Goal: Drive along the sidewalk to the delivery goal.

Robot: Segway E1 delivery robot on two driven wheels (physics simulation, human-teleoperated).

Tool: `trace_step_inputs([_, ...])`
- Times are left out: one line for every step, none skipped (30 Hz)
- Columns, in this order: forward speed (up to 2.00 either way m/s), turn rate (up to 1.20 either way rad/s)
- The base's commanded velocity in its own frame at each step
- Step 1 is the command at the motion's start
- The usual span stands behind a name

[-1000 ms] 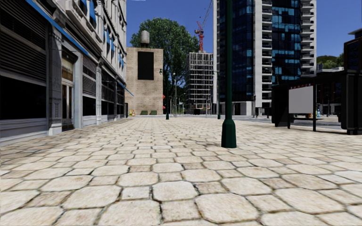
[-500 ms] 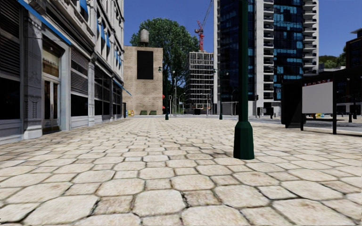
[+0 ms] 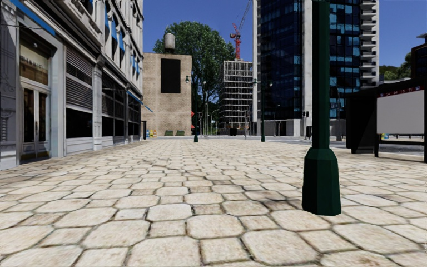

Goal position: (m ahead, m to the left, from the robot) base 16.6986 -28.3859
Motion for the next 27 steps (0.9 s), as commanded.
trace_step_inputs([2.0, 0.0])
trace_step_inputs([2.0, 0.0])
trace_step_inputs([2.0, 0.0])
trace_step_inputs([2.0, 0.0])
trace_step_inputs([2.0, 0.0])
trace_step_inputs([2.0, 0.0])
trace_step_inputs([2.0, 0.0])
trace_step_inputs([2.0, 0.0])
trace_step_inputs([2.0, 0.0])
trace_step_inputs([2.0, 0.0])
trace_step_inputs([2.0, 0.0])
trace_step_inputs([2.0, 0.0])
trace_step_inputs([2.0, 0.0])
trace_step_inputs([2.0, 0.0])
trace_step_inputs([2.0, 0.0])
trace_step_inputs([2.0, 0.0])
trace_step_inputs([2.0, 0.0])
trace_step_inputs([2.0, 0.0])
trace_step_inputs([2.0, 0.0])
trace_step_inputs([2.0, 0.0])
trace_step_inputs([2.0, 0.0])
trace_step_inputs([2.0, 0.0])
trace_step_inputs([2.0, 0.0])
trace_step_inputs([2.0, 0.0])
trace_step_inputs([2.0, 0.0])
trace_step_inputs([2.0, 0.0])
trace_step_inputs([2.0, 0.0])
